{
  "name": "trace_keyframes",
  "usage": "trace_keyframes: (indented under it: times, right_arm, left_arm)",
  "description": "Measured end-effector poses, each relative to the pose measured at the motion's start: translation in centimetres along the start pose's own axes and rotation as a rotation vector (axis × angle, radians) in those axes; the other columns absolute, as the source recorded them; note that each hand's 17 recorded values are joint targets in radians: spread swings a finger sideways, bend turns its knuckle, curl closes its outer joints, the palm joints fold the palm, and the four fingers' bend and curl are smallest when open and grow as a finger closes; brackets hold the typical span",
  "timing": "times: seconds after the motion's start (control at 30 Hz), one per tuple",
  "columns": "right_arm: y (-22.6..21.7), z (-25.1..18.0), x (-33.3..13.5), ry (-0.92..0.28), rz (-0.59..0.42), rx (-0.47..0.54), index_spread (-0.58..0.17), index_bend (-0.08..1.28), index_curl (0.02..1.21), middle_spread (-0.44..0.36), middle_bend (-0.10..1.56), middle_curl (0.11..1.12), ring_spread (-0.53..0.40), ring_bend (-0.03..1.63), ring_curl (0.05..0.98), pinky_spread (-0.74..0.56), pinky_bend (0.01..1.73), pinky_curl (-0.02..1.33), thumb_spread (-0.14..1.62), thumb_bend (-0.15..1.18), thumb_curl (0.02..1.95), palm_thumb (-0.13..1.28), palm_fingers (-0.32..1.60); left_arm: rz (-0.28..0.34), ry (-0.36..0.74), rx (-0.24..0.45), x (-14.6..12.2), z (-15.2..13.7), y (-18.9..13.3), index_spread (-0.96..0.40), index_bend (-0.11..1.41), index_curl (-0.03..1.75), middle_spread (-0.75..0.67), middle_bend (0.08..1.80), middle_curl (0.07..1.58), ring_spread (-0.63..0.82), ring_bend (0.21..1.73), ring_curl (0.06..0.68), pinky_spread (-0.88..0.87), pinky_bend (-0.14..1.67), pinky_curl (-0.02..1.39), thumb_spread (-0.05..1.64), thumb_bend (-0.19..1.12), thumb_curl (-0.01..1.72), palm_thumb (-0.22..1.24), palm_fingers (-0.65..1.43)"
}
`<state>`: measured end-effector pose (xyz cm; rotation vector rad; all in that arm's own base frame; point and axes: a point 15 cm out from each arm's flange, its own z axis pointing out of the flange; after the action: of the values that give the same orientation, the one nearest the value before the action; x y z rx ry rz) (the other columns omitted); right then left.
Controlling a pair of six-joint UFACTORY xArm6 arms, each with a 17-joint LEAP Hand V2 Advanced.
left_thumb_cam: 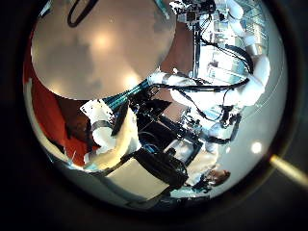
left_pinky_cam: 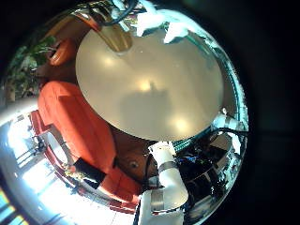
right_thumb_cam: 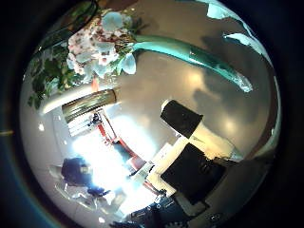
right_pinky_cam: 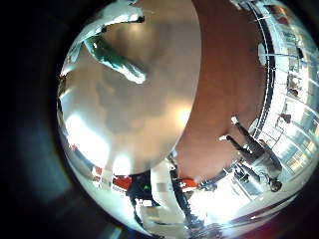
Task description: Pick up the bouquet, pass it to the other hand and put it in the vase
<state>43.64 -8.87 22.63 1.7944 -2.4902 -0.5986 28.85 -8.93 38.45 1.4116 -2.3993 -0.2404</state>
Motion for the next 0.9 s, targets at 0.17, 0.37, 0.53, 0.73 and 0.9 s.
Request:
trace_keyframes:
  times: [0.17, 0.37, 0.53, 0.73, 0.9]
  right_arm:
    - [-1.1, 2.0, 0.1, 0.002, 0.019, -0.03, -0.19, 0.19, 0.34, -0.072, 0.54, 0.5, -0.195, 1.01, 0.345, 0.02, 0.77, 0.2, 1.05, -0.02, 0.4, 0.57, 0.44]
    - [-2.1, 2.8, 0.2, 0.005, 0.039, -0.023, -0.19, 0.19, 0.36, -0.07, 0.55, 0.51, -0.194, 1.02, 0.355, 0.02, 0.8, 0.18, 1.04, -0.02, 0.4, 0.58, 0.44]
    - [-2.8, 3.0, 0.5, 0.004, 0.058, -0.016, -0.185, 0.19, 0.37, -0.069, 0.55, 0.51, -0.182, 1.03, 0.36, 0.03, 0.81, 0.15, 1.04, -0.02, 0.41, 0.59, 0.44]
    - [-3.2, 3.5, 1.0, 0.002, 0.07, -0.028, -0.186, 0.19, 0.38, -0.069, 0.56, 0.52, -0.175, 1.04, 0.364, 0.03, 0.84, 0.13, 1.04, -0.02, 0.41, 0.6, 0.43]
    - [-3.9, 3.6, 1.4, 0.002, 0.074, -0.018, -0.184, 0.19, 0.39, -0.069, 0.56, 0.52, -0.173, 1.04, 0.365, 0.04, 0.85, 0.11, 1.04, -0.02, 0.41, 0.6, 0.43]
  left_arm:
    - [-0.009, 0.003, 0.001, -0.7, 0.0, 0.2, 0.08, 0.17, 0.34, 0.43, 0.19, 0.31, 0.59, 0.44, 0.213, 0.54, 0.2, 0.32, 1.11, -0.02, 0.33, 0.43, 0.08]
    - [-0.011, 0.008, -0.005, -0.7, 0.2, 0.3, 0.08, 0.17, 0.34, 0.43, 0.19, 0.31, 0.59, 0.43, 0.21, 0.54, 0.2, 0.32, 1.11, -0.02, 0.33, 0.43, 0.08]
    - [-0.012, 0.009, 0.002, -0.8, 0.0, 0.3, 0.08, 0.17, 0.34, 0.43, 0.19, 0.31, 0.59, 0.44, 0.209, 0.54, 0.2, 0.32, 1.11, -0.02, 0.33, 0.43, 0.08]
    - [-0.013, 0.007, -0.001, -0.5, 0.0, 0.1, 0.08, 0.17, 0.34, 0.43, 0.19, 0.31, 0.59, 0.44, 0.208, 0.54, 0.2, 0.32, 1.11, -0.02, 0.33, 0.43, 0.08]
    - [-0.017, 0.01, -0.003, -0.4, 0.0, -0.1, 0.08, 0.17, 0.34, 0.43, 0.19, 0.31, 0.59, 0.43, 0.207, 0.54, 0.2, 0.32, 1.11, -0.02, 0.33, 0.43, 0.07]
